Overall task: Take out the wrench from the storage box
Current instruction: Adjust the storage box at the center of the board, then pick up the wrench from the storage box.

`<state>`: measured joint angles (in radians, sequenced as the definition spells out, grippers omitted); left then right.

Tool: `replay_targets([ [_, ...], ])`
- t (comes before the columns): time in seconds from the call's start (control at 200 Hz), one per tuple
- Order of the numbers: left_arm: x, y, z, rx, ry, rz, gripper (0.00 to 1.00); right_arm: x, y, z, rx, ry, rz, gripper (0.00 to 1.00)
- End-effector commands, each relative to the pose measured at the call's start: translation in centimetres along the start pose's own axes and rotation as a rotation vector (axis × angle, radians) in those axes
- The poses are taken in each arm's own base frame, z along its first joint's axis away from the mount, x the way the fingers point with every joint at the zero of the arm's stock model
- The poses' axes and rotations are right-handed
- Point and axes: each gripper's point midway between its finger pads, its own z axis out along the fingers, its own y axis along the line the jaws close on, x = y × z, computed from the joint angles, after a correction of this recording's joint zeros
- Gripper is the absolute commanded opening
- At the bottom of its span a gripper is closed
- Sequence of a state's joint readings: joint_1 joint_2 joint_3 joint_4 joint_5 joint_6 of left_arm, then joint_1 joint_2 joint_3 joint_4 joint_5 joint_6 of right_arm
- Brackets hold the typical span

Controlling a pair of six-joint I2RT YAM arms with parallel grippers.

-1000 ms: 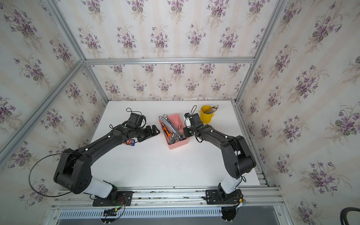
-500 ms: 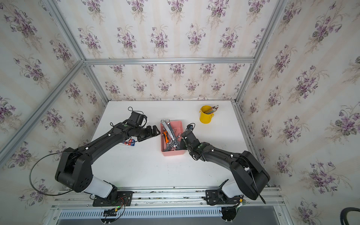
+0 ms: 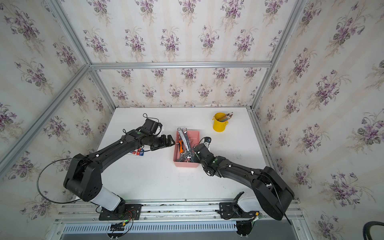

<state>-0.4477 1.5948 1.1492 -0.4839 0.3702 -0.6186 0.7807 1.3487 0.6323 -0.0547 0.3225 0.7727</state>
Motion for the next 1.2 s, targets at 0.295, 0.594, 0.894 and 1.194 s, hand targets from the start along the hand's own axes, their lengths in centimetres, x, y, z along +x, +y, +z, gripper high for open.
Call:
replay_targets([
  [0.295,-0.3,-0.4,-0.4,-0.028,-0.01,0.046,0.99,0.7,-2.6,0.0,0.133,0.047,-0.071,0.19],
  [0.594,-0.8,-1.0,-1.5,-0.042,-0.027,0.063,0.99,-3.1,-0.5,-1.5,0.078,-0.004,-0.09,0.38],
  [0.894,-0.9,-3.2,-1.3,-0.087,-0.044,0.116,0.99,-5.9,2.1,-3.4,-0.184,0.017,-0.215,0.56],
  [1.194,-0.5,-5.6,1.4,-0.122,-0.049,0.172,0.98,-7.2,0.3,-4.9,-0.401,0.047,-0.284,0.77],
])
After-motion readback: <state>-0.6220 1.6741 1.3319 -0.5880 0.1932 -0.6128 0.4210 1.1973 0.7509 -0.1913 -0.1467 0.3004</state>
